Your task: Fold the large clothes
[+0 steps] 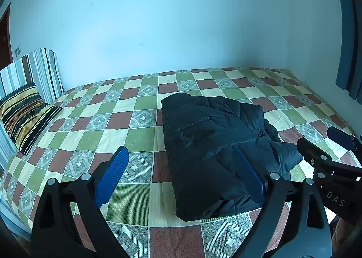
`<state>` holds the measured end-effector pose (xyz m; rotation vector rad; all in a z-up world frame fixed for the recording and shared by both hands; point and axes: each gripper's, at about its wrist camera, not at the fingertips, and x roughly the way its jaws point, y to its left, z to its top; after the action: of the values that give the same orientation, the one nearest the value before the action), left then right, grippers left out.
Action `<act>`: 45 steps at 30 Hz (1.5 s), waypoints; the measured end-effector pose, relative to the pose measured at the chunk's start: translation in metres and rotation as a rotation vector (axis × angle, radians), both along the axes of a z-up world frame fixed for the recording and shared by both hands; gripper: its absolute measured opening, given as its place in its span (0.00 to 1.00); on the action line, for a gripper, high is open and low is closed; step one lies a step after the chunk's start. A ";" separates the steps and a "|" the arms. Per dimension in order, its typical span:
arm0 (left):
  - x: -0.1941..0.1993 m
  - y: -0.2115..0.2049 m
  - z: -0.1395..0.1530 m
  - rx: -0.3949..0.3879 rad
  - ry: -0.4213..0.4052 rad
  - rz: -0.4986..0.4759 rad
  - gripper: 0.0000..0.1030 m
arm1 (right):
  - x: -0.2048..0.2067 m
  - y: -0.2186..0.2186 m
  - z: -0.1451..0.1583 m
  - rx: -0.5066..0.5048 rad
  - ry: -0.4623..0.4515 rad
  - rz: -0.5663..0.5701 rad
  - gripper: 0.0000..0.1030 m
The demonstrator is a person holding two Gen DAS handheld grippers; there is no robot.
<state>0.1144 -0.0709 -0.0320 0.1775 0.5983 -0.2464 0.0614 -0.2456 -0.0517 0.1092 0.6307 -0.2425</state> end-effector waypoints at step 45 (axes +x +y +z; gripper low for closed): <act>-0.003 0.007 -0.005 -0.032 0.009 0.061 0.98 | -0.003 0.000 -0.004 0.001 0.005 -0.003 0.73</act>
<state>0.1117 -0.0644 -0.0368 0.1271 0.6075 -0.1978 0.0586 -0.2452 -0.0553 0.1100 0.6356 -0.2452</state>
